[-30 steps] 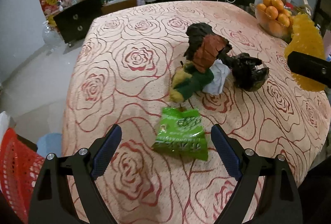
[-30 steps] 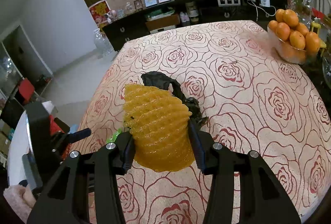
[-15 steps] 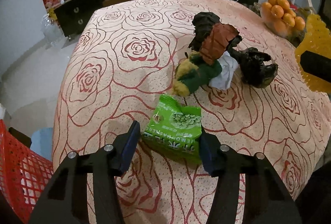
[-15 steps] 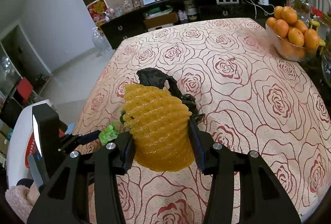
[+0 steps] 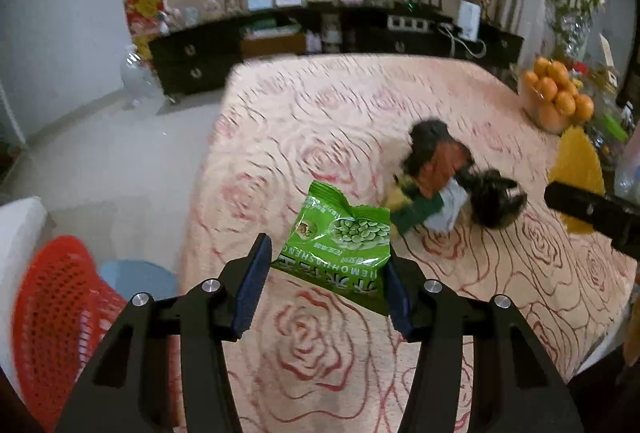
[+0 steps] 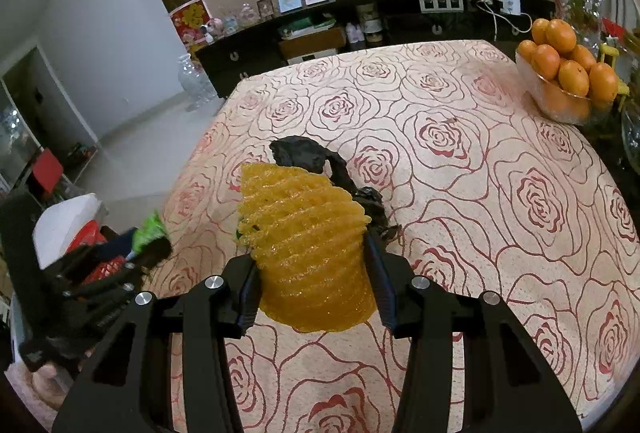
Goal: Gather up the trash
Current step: 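Carry the green packet and yellow foam net over the red wastebasket and release both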
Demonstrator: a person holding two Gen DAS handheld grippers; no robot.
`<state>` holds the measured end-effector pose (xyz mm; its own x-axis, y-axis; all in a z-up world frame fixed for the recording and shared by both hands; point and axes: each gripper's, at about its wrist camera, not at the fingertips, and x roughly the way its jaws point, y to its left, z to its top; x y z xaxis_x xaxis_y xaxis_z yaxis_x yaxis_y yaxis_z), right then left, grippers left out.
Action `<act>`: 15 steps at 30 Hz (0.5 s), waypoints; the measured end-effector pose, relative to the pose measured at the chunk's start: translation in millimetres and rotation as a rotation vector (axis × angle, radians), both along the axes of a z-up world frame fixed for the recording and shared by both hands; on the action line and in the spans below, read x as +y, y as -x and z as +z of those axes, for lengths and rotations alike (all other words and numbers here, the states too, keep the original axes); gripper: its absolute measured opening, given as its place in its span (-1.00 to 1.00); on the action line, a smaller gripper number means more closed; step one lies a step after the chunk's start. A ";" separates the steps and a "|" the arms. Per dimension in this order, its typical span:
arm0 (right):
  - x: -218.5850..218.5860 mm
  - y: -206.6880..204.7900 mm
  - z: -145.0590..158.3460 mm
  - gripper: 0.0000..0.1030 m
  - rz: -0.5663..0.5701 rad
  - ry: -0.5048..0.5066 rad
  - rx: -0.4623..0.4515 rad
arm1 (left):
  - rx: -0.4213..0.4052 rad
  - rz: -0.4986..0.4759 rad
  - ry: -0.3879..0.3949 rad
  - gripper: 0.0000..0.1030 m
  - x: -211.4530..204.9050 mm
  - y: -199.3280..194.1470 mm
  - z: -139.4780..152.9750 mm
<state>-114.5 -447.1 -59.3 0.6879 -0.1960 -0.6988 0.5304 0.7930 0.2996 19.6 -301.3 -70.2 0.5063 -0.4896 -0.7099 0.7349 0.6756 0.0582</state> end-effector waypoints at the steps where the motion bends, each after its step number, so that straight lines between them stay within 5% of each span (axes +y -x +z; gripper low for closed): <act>1: 0.9 -0.2 1.1 -0.11 0.001 0.002 -0.002 | -0.013 0.005 0.004 -0.02 2.2 1.3 4.3; 15: 38.5 -23.5 29.6 -0.11 0.062 0.144 -0.020 | -0.140 0.150 0.082 -0.02 60.7 -4.8 55.8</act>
<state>-91.0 -408.6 -29.7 0.7153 -0.2505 -0.6524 0.4744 0.8595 0.1902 24.4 -240.5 -14.4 0.6689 -0.4544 -0.5884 0.6144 0.7835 0.0934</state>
